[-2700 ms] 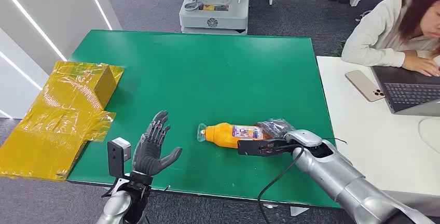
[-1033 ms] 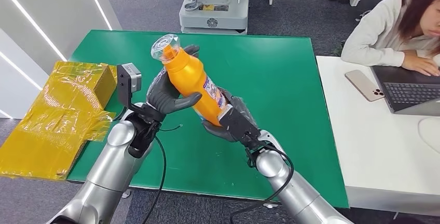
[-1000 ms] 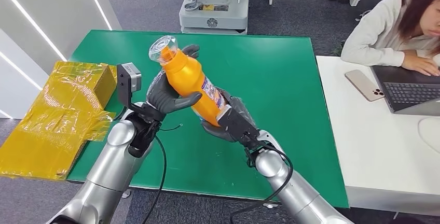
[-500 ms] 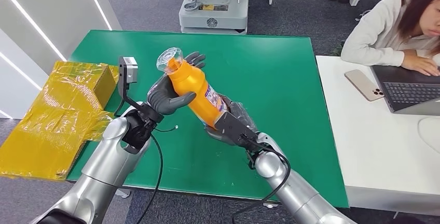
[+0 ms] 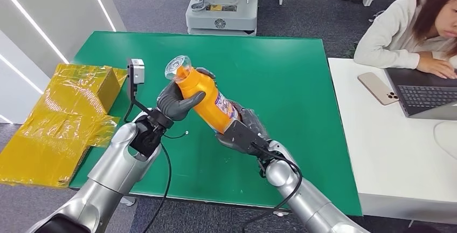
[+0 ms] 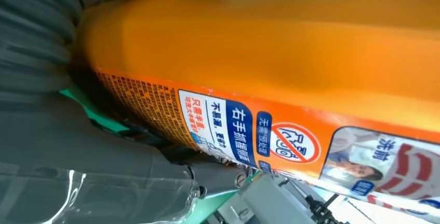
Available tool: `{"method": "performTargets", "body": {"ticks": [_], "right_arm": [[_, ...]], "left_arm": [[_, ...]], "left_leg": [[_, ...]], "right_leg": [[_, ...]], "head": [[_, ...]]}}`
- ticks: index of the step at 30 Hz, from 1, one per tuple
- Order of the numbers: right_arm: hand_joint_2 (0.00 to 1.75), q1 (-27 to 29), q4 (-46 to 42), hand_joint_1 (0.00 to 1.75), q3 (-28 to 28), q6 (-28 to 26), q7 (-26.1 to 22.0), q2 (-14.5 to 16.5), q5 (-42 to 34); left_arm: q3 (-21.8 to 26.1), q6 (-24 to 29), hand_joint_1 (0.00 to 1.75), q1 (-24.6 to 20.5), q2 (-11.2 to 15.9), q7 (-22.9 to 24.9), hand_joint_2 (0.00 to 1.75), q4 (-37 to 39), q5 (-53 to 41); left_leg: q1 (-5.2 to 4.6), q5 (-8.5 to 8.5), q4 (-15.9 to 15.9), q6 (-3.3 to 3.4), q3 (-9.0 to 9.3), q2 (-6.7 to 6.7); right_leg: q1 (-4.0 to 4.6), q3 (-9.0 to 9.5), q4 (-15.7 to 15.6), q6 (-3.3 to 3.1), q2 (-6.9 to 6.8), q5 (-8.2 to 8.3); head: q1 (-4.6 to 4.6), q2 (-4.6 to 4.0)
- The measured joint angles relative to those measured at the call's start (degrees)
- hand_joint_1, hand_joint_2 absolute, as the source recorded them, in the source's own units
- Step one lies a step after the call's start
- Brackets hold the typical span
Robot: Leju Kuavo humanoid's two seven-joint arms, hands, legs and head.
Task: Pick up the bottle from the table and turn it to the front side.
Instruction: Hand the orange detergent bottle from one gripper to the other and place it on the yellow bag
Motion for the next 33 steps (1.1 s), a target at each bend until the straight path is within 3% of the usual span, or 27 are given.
{"method": "performTargets", "body": {"ticks": [3, 8, 12, 15, 20, 22, 24, 29, 33], "right_arm": [[1.75, 0.0, 0.4, 0.00, -0.2, -0.3, -0.2, 0.0, -0.4], [1.75, 0.4, 0.1, 0.00, -1.3, -0.5, -0.2, -0.2, -1.6], [1.75, 2.1, -2.3, 0.00, -3.7, -0.5, -1.3, -1.3, -3.0], [1.75, 3.7, -5.2, 0.00, -5.5, -0.4, -2.5, -2.4, -3.5], [1.75, 4.7, -7.0, 0.00, -6.2, -0.2, -3.1, -3.0, -3.7], [1.75, 6.7, -11.1, 0.00, -7.1, 0.1, -3.8, -4.2, -4.2], [1.75, 10.0, -17.7, 0.00, -8.2, 0.3, -4.6, -6.0, -4.4], [1.75, 14.8, -27.4, 0.00, -8.8, -0.5, -5.2, -8.1, -2.7], [1.75, 17.2, -32.9, 0.00, -9.2, -0.5, -5.7, -9.1, -2.0]], "left_arm": [[-0.5, 0.2, 1.75, 0.0, -0.2, 0.1, 1.75, 0.0, 0.4], [-1.7, 2.8, 1.75, -0.2, -0.4, -2.5, 1.75, 0.4, -2.0], [-2.2, 11.6, 1.75, -0.9, -0.2, -10.7, 1.75, 1.1, -19.3], [-1.7, 17.3, 1.75, -1.5, 0.8, -13.9, 1.75, 2.1, -33.2], [-1.0, 19.3, 1.75, -1.8, 1.5, -15.0, 1.75, 2.7, -39.1], [0.6, 21.9, 1.75, -3.1, 3.4, -16.3, 1.75, 3.8, -48.0], [2.7, 27.7, 1.75, -5.2, 6.5, -17.2, 1.75, 5.4, -63.2], [3.1, 40.3, 1.75, -7.2, 11.6, -10.9, 1.75, 6.0, -94.2], [3.0, 43.9, 1.75, -6.5, 15.3, -4.4, 1.75, 5.8, -116.2]], "left_leg": [[0.00, 0.00, 0.0, 0.00, 0.00, 0.00], [0.00, 0.00, 0.0, 0.00, 0.00, -0.01], [0.00, 0.00, 0.0, 0.00, -0.01, 0.01], [0.00, 0.00, 0.0, 0.00, 0.00, 0.03], [0.00, 0.00, 0.0, 0.00, 0.00, 0.02], [0.02, 0.00, 0.0, 0.00, 0.00, 0.03], [0.04, 0.00, 0.0, 0.00, -0.01, 0.04], [0.05, 0.00, 0.0, -0.01, -0.01, 0.07], [0.05, -0.01, 0.0, -0.01, -0.01, 0.08]], "right_leg": [[0.00, -0.01, 0.0, 0.00, 0.00, 0.00], [0.00, -0.01, 0.0, 0.00, 0.00, 0.00], [0.00, 0.00, 0.0, 0.00, 0.01, 0.00], [0.00, -0.01, 0.0, 0.00, 0.02, 0.00], [0.00, -0.01, 0.0, -0.01, 0.01, 0.00], [0.03, -0.02, 0.0, -0.01, 0.02, 0.00], [0.06, -0.03, 0.0, -0.01, 0.02, -0.01], [0.06, -0.03, 0.0, -0.02, 0.05, -0.01], [0.06, -0.03, 0.0, -0.02, 0.06, -0.02]], "head": [[-0.01, 0.00], [0.00, 0.00], [0.00, -0.01], [-0.01, -0.01], [-0.01, -0.01], [-0.01, -0.01], [-0.01, -0.01], [0.00, -0.01], [0.00, -0.01]]}}
